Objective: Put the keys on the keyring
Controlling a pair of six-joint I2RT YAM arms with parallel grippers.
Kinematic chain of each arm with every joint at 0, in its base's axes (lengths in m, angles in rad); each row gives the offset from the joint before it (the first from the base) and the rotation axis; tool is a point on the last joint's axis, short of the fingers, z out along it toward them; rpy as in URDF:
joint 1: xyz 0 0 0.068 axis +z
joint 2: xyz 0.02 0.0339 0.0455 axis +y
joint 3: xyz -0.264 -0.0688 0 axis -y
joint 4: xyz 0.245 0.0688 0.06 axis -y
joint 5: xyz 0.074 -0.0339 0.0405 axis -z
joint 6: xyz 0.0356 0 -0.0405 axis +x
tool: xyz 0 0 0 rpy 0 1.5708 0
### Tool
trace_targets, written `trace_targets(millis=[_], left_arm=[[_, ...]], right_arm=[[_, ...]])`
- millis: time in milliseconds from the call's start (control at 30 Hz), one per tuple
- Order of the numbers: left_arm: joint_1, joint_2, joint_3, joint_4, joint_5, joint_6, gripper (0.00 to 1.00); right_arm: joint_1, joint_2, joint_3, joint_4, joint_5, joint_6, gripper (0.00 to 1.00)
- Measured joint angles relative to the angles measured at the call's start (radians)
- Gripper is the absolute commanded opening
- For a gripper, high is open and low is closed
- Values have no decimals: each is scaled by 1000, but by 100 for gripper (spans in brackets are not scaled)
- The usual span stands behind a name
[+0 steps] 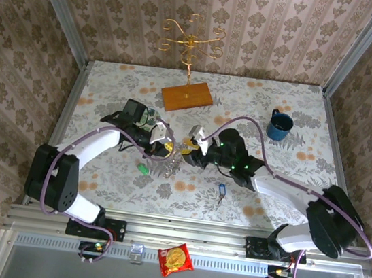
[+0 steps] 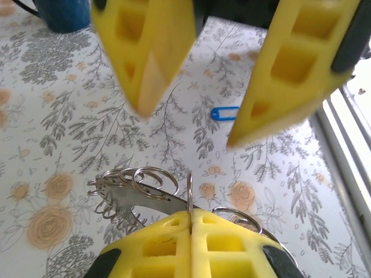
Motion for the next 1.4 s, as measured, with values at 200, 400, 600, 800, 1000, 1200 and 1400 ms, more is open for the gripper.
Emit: trace_targets(millis=[200, 400, 600, 800, 1000, 1200, 1400], left_arm=[[-55, -55, 0, -5, -126, 2, 0], [-117, -83, 3, -23, -235, 2, 0], [-145, -92, 15, -36, -291, 2, 0], [-157, -105, 16, -35, -305, 2, 0], [-158, -119, 16, -34, -305, 2, 0], [-162, -120, 16, -36, -304, 10, 0], [-162, -120, 16, -47, -307, 13, 8]], right_arm=[[29, -74, 1, -176, 82, -184, 36], [48, -50, 4, -240, 81, -236, 32], [49, -8, 4, -176, 57, -232, 29], [49, 4, 0, -88, 32, -214, 26], [49, 31, -9, -26, 15, -208, 23], [48, 44, -14, -2, -3, -203, 11], [48, 48, -27, 23, -28, -192, 0]])
